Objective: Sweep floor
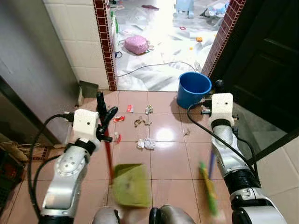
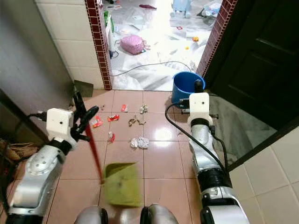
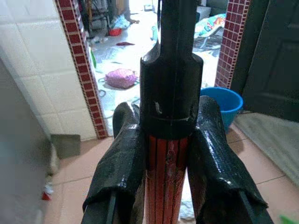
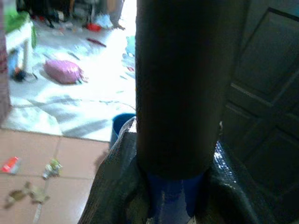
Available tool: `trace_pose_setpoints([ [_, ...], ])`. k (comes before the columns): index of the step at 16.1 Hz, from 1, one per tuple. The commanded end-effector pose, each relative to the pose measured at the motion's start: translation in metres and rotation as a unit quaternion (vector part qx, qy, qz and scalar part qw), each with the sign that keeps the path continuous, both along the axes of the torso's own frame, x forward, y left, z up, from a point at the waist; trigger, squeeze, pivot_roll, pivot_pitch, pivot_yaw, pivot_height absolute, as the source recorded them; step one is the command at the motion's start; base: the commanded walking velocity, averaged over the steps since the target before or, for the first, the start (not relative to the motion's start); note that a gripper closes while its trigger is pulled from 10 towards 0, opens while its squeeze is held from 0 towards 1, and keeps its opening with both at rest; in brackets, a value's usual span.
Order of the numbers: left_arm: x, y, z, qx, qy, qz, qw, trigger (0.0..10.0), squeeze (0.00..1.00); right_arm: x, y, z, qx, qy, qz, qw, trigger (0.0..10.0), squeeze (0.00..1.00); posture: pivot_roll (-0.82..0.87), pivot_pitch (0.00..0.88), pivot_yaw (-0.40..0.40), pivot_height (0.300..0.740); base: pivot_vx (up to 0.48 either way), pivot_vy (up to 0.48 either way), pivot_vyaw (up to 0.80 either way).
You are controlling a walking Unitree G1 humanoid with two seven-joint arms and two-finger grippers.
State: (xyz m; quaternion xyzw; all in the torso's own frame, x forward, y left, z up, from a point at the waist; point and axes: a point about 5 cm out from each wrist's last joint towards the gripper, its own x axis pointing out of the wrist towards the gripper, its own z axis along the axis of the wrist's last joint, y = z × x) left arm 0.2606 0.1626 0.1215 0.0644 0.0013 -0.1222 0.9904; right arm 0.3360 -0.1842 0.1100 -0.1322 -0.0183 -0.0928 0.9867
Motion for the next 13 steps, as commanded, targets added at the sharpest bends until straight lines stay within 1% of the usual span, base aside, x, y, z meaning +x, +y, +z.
trace_pose_setpoints([
  [1, 0.006, 0.001, 0.018, 0.024, -0.049, -0.004, 0.998, 10.0, 0.0, 0.007, 0.003, 0.025, 0.01, -0.055, 0.016, 0.998, 10.0, 0.0, 0.03, 0.076, -0.008, 0.74, 0.0, 0.0, 0.0],
  [2, 0.01, 0.003, 0.021, 0.038, -0.06, 0.005, 0.997, 10.0, 0.0, 0.008, 0.005, 0.026, 0.011, -0.061, 0.021, 0.998, 10.0, 0.0, 0.04, 0.072, 0.009, 0.74, 0.0, 0.0, 0.0],
  [3, 0.013, 0.003, 0.023, 0.035, -0.061, 0.006, 0.997, 10.0, 0.0, 0.008, 0.006, 0.025, 0.014, -0.062, 0.021, 0.998, 10.0, 0.0, 0.05, 0.064, 0.024, 0.74, 0.0, 0.0, 0.0],
  [5, 0.015, 0.005, 0.028, 0.04, -0.068, 0.01, 0.997, 10.0, 0.0, 0.007, 0.007, 0.021, 0.029, -0.062, 0.014, 0.998, 10.0, 0.0, 0.07, 0.058, 0.043, 0.74, 0.0, 0.0, 0.0],
  [7, 0.016, 0.008, 0.029, 0.045, -0.07, 0.012, 0.996, 10.0, 0.0, 0.006, 0.012, 0.018, 0.041, -0.06, 0.019, 0.997, 10.0, 0.0, 0.07, 0.055, 0.051, 0.74, 0.0, 0.0, 0.0],
  [11, 0.017, 0.015, 0.03, 0.023, -0.07, 0.035, 0.997, 10.0, 0.0, 0.006, 0.016, 0.023, 0.036, -0.068, 0.046, 0.996, 10.0, 0.0, 0.05, 0.082, 0.009, 0.74, 0.0, 0.0, 0.0],
  [13, 0.015, 0.019, 0.03, 0.018, -0.076, 0.062, 0.995, 10.0, 0.0, 0.006, 0.017, 0.027, 0.008, -0.072, 0.067, 0.995, 10.0, 0.0, 0.05, 0.099, -0.013, 0.74, 0.257, 0.0, 0.0],
])
